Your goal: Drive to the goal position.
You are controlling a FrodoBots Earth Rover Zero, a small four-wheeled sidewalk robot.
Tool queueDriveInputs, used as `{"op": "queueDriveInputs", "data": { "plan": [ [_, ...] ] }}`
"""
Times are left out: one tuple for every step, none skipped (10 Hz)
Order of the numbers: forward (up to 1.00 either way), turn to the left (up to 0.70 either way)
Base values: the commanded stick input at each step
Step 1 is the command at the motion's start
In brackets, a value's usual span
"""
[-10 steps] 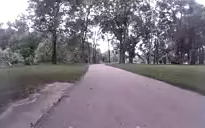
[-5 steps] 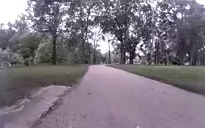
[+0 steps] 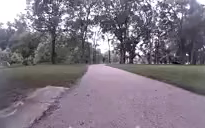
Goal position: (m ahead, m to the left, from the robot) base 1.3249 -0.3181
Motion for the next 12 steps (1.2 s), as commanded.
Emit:
{"op": "queueDriveInputs", "data": {
  "plan": [
    [0.70,0.00],
    [0.70,0.00],
    [0.70,0.00],
    [0.70,0.00],
    [0.70,0.00],
    [0.70,0.00],
    [0.70,0.00],
    [0.70,0.00],
    [0.70,0.00],
    [0.70,0.00],
    [0.70,0.00],
    [0.70,0.00]
  ]
}}
